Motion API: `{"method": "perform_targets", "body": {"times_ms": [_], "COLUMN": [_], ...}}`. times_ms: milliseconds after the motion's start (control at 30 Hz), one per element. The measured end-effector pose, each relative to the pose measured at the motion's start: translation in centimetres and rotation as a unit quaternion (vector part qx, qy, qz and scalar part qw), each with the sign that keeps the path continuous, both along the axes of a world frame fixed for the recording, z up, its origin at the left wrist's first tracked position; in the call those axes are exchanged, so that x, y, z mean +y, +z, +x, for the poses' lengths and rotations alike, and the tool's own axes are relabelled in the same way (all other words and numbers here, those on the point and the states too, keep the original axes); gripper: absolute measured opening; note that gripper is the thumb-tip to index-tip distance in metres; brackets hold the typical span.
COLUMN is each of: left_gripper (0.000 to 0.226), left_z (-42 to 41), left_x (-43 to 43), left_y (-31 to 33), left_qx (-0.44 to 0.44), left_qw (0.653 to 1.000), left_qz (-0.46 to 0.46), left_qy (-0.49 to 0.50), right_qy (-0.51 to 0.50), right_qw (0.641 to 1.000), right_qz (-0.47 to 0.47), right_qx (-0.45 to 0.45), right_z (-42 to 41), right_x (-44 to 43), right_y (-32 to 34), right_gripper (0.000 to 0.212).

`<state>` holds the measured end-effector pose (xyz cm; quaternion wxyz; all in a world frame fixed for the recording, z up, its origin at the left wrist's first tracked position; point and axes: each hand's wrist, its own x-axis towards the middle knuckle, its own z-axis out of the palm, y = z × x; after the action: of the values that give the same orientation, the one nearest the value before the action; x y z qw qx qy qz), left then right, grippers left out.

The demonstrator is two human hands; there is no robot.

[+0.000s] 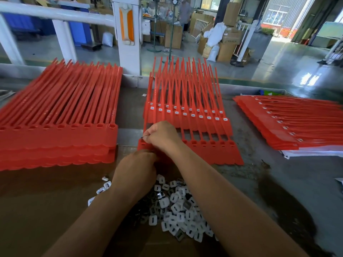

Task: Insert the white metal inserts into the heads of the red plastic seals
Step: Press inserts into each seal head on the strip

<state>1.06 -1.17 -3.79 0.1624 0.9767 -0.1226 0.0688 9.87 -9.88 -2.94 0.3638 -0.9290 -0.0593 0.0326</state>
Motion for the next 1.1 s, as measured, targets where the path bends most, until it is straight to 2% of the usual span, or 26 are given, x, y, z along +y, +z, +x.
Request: {"method": "perform_targets", "body": {"times_ms": [600,1100], "left_gripper": [0.039,0.040], "left_z": [0.10,0.21], "left_x": [0.00,0.05], "left_y": [-0.18,-0.30], "left_qx": [-0.007,-0.015], "left_qw": [1.000,1.000], "left_qz": [-0.006,-0.004], "left_qy": [0.000,-0.002], "right_qy": [-0.004,-0.023], "right_qw": [0.999,0.999], "right_qz": [-0.042,-0.033], "right_qx": [0.018,0.025], "right_z": [0.41,0.34], "right_x": [0.25,0.51], "right_y": [-0.30,0.18], "right_gripper": [0.017,0.022]}}
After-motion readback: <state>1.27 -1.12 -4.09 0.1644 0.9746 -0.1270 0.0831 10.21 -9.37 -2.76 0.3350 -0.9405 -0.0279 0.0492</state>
